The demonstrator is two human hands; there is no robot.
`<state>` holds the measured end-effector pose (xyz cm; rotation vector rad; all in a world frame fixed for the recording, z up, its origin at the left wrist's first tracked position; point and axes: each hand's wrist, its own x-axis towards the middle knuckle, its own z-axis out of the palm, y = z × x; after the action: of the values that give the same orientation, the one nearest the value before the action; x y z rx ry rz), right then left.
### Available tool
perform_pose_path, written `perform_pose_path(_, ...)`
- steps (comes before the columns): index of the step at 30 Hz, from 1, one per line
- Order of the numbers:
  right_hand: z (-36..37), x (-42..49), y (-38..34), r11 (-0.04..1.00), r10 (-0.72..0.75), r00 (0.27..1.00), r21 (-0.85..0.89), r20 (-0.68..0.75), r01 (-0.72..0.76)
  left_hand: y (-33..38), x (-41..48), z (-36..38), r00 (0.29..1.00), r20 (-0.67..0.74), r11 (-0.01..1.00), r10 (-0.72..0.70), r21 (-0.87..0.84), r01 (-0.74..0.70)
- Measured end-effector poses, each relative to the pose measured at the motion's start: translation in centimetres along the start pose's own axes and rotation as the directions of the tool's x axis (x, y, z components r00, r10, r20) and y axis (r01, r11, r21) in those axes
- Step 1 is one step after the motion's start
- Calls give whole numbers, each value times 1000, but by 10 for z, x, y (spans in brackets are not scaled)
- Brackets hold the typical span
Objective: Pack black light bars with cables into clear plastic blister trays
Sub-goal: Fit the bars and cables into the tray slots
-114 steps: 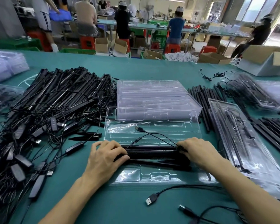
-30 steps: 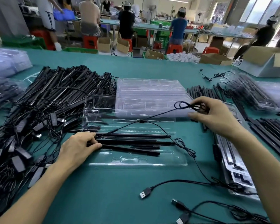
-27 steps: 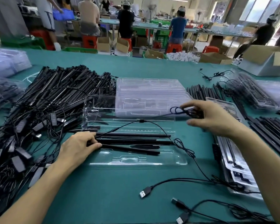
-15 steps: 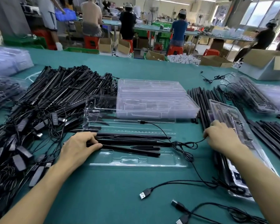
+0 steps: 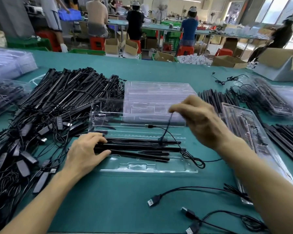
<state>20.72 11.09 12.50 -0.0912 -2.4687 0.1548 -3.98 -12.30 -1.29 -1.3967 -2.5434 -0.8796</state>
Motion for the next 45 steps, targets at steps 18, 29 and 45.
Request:
perform_pose_path(18,65,-19,-51,961,145,924,173,354,-217,120,-2,15,997,74,478,13,-876,59)
perform_pose_path(29,38,-66,-4,904,340,882,144,326,-402,65,1,-23,819,569,273,73,-802,532)
perform_pose_path(45,-6,-67,69,704,709,703,18,-59,-710,74,-1,-56,927,-233,946,292,-74,-317)
